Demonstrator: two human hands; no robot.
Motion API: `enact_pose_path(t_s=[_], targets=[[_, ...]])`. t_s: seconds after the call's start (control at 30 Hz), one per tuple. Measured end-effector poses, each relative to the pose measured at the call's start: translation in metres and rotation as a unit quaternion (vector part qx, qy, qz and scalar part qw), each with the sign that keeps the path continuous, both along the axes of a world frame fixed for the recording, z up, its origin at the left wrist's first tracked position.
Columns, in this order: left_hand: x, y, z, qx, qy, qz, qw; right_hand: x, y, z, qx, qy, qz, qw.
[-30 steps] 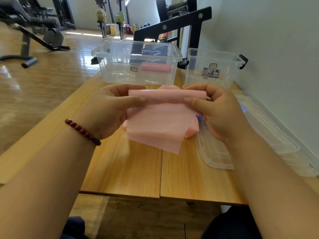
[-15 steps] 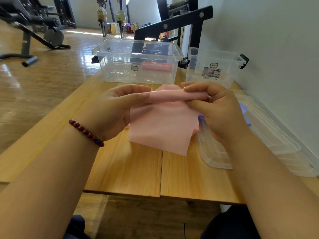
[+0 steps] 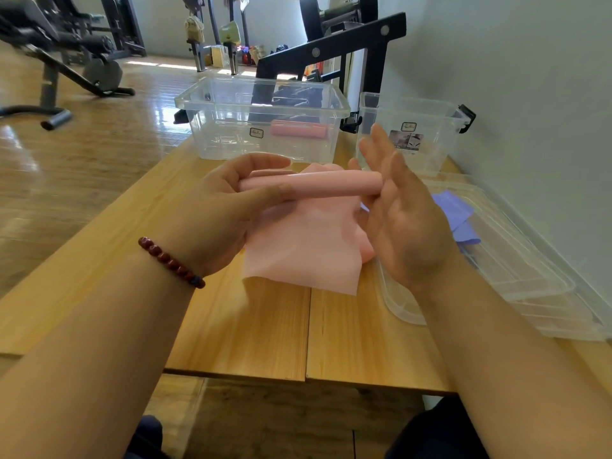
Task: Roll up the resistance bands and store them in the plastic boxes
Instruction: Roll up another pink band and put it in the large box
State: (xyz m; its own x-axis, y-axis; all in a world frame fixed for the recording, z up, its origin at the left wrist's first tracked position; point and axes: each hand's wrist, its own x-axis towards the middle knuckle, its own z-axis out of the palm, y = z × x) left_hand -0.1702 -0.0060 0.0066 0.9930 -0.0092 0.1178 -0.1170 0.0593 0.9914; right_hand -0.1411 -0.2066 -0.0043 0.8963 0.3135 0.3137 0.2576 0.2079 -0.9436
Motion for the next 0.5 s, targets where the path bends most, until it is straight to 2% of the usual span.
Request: enact_pose_path(t_s=[0.1, 0.2, 0.5], targets=[[-0.0004, 0.0022, 0.0022, -0.015, -0.009, 0.014, 1.0, 0.0015, -0.0059, 0.0033, 0.028, 0.0, 0.022, 0.999], [-0.0012, 0.0018, 0.0031, -0.025, -0.012, 0.013, 1.0, 0.0026, -0.0061, 0.0036, 0.028, -0.009, -0.015, 0.999], [-0.0026, 0.0028, 0.001, 0.031, -0.01, -0.029, 0.999, 0.0022, -0.0021, -0.0006, 0.073, 0.015, 0.024, 0.997]])
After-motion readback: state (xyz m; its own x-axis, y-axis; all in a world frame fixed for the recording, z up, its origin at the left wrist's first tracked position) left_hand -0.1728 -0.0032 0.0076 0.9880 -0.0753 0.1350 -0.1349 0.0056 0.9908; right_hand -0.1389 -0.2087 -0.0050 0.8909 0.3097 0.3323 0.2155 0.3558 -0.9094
